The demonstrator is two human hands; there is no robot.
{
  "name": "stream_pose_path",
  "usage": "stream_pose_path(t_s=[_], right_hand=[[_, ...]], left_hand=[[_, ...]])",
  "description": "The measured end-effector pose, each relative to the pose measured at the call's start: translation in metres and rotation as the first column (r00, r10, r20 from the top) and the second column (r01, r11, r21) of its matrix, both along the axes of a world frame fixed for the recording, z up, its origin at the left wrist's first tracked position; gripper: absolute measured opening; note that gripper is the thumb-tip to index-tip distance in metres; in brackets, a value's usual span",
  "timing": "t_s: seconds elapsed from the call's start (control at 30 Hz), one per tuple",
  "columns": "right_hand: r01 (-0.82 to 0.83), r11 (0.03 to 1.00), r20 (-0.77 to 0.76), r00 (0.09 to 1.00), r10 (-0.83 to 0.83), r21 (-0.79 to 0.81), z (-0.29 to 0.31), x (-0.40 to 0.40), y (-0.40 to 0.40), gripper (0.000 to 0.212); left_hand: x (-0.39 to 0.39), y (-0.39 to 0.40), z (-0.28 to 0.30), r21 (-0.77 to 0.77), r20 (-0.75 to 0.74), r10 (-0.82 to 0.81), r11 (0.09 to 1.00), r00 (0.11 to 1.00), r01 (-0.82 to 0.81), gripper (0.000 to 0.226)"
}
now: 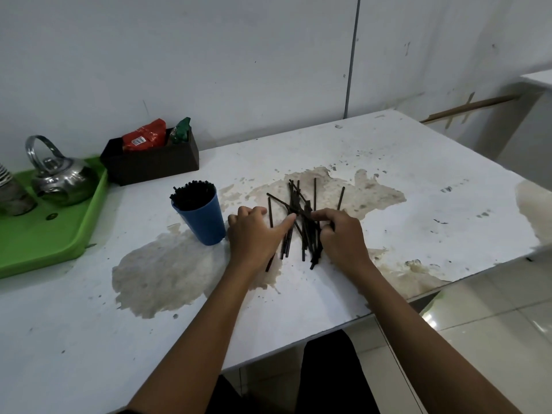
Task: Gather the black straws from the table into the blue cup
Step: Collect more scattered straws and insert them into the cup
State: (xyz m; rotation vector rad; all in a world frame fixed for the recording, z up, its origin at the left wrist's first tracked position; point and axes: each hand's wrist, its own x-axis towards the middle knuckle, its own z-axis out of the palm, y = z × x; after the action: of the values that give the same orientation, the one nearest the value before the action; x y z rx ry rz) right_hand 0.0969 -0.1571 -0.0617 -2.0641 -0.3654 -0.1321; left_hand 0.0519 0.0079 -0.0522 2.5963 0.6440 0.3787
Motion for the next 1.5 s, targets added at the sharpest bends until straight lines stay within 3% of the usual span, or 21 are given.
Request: stream_pose_path(t_s=[0.1, 0.2, 0.27, 0.4, 0.53, 0.6, 0.77, 1.13, 1.2, 1.33, 1.5], right_hand=[[-0.014, 1.0, 0.001, 1.0, 0.014, 0.022, 0.001, -0.001, -0.001, 0.046], [0.039, 0.999, -0.024, 0.999, -0.038, 0.036, 0.0, 0.002, -0.001, 0.039], [0.082, 0.995, -0.043, 0.996, -0.079, 0.063, 0.001, 0.002, 0.0, 0.039], [0.105, 0.991, -0.057, 0.993, -0.1, 0.081, 0.003, 0.002, -0.001, 0.042], [0.075, 0.996, -0.064, 0.995, -0.072, 0.048, 0.003, 0.002, 0.0, 0.04], [0.032, 0.999, -0.045, 0.999, -0.03, 0.032, 0.005, 0.0, 0.0, 0.048], [-0.013, 0.999, -0.024, 1.0, 0.014, 0.041, 0.011, -0.005, -0.001, 0.052], [-0.012, 0.999, -0.031, 0.999, 0.013, 0.043, 0.01, -0.004, -0.001, 0.052], [-0.029, 0.999, -0.032, 0.999, 0.03, 0.031, 0.009, -0.004, -0.001, 0.052], [-0.061, 0.998, -0.028, 0.998, 0.06, -0.022, 0.007, -0.001, 0.0, 0.055], [-0.002, 0.997, -0.023, 1.0, 0.004, 0.083, 0.004, 0.0, -0.002, 0.048]], left_hand=[[0.013, -0.014, 0.01, -0.001, -0.093, 0.021, 1.0, 0.995, -0.021, 0.103], [0.024, -0.018, 0.015, -0.031, -0.16, 0.034, 0.999, 0.987, -0.04, 0.106], [0.027, -0.016, 0.019, -0.08, -0.171, 0.019, 0.996, 0.985, -0.033, 0.1], [0.026, -0.005, 0.027, -0.209, -0.151, -0.078, 0.977, 0.986, 0.045, 0.046], [0.025, 0.003, 0.03, -0.23, -0.152, -0.12, 0.97, 0.981, 0.082, 0.047], [0.023, 0.0, 0.029, -0.188, -0.16, -0.139, 0.976, 0.977, 0.108, 0.039], [0.024, -0.012, 0.028, -0.007, -0.199, -0.137, 0.99, 0.97, 0.138, 0.057], [0.028, 0.006, 0.029, -0.082, -0.175, -0.191, 0.98, 0.966, 0.179, 0.025], [0.027, 0.002, 0.026, -0.067, -0.14, -0.169, 0.985, 0.976, 0.161, 0.03], [0.03, -0.007, 0.025, 0.019, -0.138, -0.104, 0.994, 0.985, 0.108, 0.06], [0.037, 0.0, 0.032, 0.046, -0.257, -0.122, 0.989, 0.959, 0.138, 0.057]])
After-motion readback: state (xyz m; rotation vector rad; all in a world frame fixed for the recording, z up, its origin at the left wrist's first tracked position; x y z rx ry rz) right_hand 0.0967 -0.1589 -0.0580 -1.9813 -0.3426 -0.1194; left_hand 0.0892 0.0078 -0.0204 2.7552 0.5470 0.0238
